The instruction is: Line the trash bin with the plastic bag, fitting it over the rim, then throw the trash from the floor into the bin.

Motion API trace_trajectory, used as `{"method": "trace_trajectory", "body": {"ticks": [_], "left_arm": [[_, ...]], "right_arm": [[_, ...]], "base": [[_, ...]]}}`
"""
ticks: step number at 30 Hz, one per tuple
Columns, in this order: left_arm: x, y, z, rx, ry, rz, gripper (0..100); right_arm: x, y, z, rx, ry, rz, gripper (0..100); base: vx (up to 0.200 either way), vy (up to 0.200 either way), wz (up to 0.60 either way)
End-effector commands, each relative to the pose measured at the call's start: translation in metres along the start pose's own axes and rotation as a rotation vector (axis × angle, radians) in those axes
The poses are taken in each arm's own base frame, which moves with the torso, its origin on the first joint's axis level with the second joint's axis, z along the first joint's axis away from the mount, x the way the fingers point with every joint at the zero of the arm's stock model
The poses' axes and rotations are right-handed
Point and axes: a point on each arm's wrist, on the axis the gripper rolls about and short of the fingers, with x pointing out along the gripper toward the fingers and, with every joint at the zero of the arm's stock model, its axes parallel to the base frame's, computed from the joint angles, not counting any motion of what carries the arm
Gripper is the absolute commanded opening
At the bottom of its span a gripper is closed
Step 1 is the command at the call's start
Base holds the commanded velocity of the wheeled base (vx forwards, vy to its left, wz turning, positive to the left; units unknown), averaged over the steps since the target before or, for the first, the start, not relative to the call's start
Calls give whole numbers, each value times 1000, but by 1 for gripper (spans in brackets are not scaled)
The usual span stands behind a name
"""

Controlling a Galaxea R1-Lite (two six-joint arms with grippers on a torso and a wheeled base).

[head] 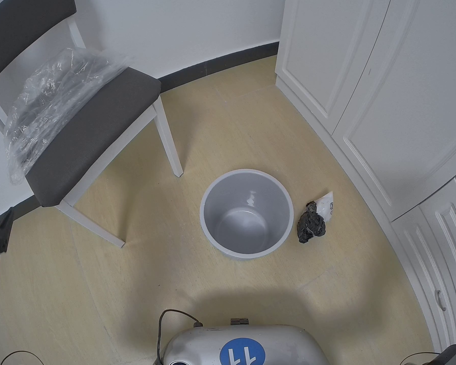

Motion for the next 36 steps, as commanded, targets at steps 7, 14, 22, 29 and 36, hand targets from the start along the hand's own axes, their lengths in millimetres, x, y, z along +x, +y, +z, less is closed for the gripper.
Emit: {"method": "trace_trajectory", "body": {"ticks": [7,14,22,29,36], "left_arm": [[137,13,2,220,338,188,100],[164,28,-9,208,380,258,100],[187,45,-23,188,377,336,100],[209,48,-37,167,380,357,100],[230,49,-44,96,324,390,100]], "right_arm": [[74,19,-30,43,162,10,100],[77,17,-30,69,163,0,100],[79,17,-28,88,156,-2,100],[79,17,-28,90,156,-3,100],[82,17,-32,92,176,-11,100]], "base": [[0,0,0],[0,0,0],[0,0,0],[0,0,0],[0,0,0]]}}
